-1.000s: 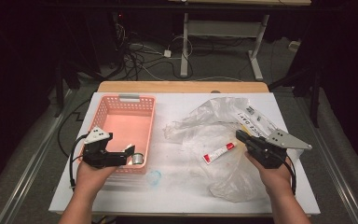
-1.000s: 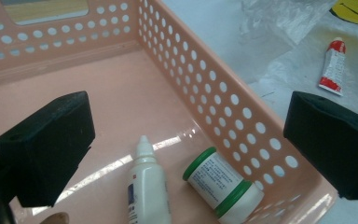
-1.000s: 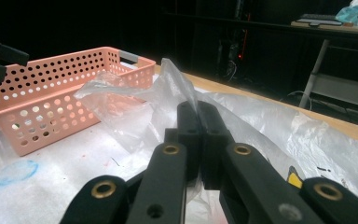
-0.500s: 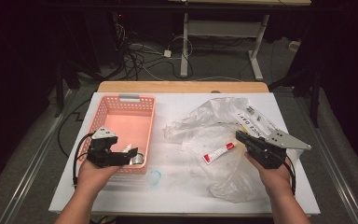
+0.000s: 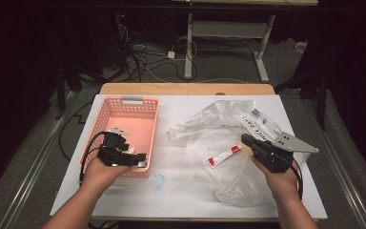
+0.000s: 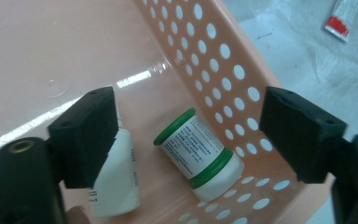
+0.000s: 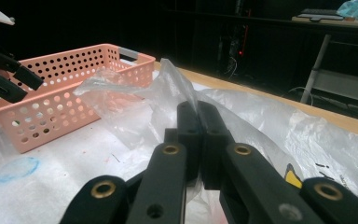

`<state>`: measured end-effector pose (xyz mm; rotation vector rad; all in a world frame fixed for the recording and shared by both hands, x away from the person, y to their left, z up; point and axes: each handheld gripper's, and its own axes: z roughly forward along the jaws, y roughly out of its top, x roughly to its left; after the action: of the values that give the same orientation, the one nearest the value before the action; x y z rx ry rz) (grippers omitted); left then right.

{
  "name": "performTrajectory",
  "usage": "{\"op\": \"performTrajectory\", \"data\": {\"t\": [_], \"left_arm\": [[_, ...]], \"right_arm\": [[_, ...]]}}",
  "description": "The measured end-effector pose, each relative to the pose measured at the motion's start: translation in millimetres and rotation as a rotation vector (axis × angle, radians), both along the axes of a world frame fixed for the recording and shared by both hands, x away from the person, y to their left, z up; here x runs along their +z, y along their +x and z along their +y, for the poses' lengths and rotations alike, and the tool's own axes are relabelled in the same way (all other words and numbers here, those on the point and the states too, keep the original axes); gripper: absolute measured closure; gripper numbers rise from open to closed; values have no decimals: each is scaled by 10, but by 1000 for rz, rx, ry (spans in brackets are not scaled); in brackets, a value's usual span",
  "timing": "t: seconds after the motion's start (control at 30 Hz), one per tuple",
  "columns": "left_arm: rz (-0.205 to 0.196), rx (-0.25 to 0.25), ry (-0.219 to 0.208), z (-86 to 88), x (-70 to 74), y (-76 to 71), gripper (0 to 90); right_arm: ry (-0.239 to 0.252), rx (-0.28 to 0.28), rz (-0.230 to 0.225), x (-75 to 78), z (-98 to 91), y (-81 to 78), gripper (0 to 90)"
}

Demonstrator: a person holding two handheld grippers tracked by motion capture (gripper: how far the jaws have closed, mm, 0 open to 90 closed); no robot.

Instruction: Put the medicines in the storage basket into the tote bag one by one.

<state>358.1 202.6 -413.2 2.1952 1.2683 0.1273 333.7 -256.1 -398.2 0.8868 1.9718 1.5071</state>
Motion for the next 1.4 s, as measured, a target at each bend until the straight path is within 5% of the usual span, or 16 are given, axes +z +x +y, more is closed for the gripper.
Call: {"op": "performTrajectory", "data": {"t": [0.13,0.5,0.83,1.4], "left_arm": [[25,-14,16,-34,10,39,286],[217,-39,86,-74,-80,206,410],[351,-50,108,-128,-145,367,454],[483,-79,217,-315,-265,543,464]], "right_arm": [[1,-1,-3,1,-5,2,896],[10,-5,-4,15,-23,-11,895],[14,0,0,12,-13,-13,891],[13,-1,-1,14,-22,-17,891]]}}
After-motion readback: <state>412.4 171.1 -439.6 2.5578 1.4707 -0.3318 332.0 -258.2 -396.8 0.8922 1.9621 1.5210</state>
